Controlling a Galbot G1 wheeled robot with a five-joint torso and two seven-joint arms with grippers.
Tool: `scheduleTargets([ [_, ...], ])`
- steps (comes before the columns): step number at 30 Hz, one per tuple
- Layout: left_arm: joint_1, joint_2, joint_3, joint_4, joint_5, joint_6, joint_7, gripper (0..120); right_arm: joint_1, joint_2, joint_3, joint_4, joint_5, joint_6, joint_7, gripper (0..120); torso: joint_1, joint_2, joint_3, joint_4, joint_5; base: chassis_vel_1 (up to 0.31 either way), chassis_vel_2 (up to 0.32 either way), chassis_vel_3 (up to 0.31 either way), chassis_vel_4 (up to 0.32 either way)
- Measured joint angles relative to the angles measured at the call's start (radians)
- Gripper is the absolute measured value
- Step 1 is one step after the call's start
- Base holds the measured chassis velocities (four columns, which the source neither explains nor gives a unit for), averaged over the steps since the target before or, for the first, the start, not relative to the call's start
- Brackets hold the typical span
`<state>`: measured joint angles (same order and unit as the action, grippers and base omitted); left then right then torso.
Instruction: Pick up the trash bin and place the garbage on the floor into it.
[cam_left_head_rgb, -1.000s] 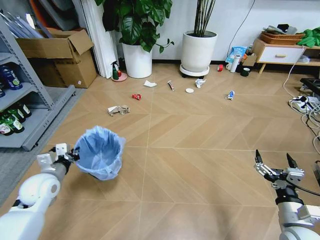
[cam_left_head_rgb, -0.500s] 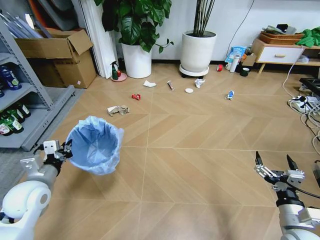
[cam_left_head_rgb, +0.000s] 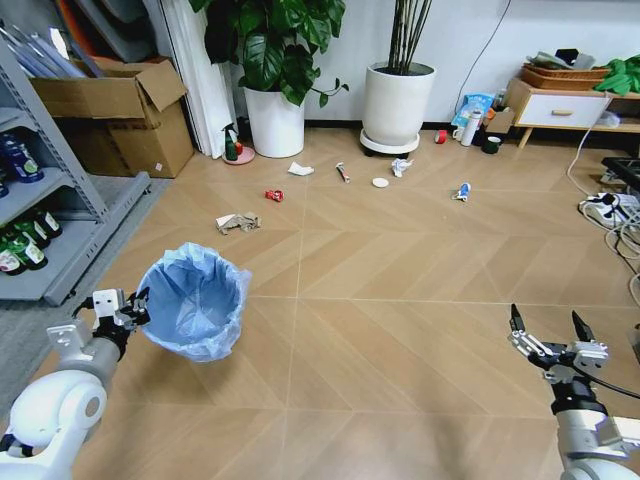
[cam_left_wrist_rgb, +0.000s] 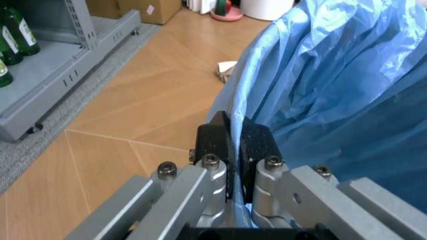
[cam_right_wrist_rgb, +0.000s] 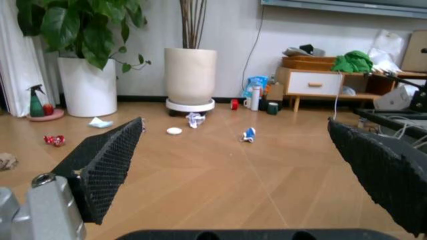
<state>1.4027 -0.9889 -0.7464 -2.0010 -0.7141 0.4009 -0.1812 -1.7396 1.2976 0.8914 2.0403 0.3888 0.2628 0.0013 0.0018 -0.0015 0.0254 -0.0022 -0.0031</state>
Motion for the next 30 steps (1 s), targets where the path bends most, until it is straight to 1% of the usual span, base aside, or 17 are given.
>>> scheduleTargets([
  [18, -0.019, 0.004, 0.009, 0.007, 0.001, -0.001, 0.002, 0, -0.003, 0.001, 0.007, 0.006, 0.007, 0.005, -0.005, 100, 0.0, 0.0, 0.0, -0.0001, 0.0001, -0.01, 0.146, 0.021, -0.143],
  [30, -0.006, -0.002, 0.015, 0.0, 0.008, -0.002, 0.002, 0, -0.002, -0.001, 0.008, 0.007, 0.011, 0.006, -0.007, 100, 0.0, 0.0, 0.0, 0.0001, 0.0002, -0.062, 0.144, 0.055, -0.152],
])
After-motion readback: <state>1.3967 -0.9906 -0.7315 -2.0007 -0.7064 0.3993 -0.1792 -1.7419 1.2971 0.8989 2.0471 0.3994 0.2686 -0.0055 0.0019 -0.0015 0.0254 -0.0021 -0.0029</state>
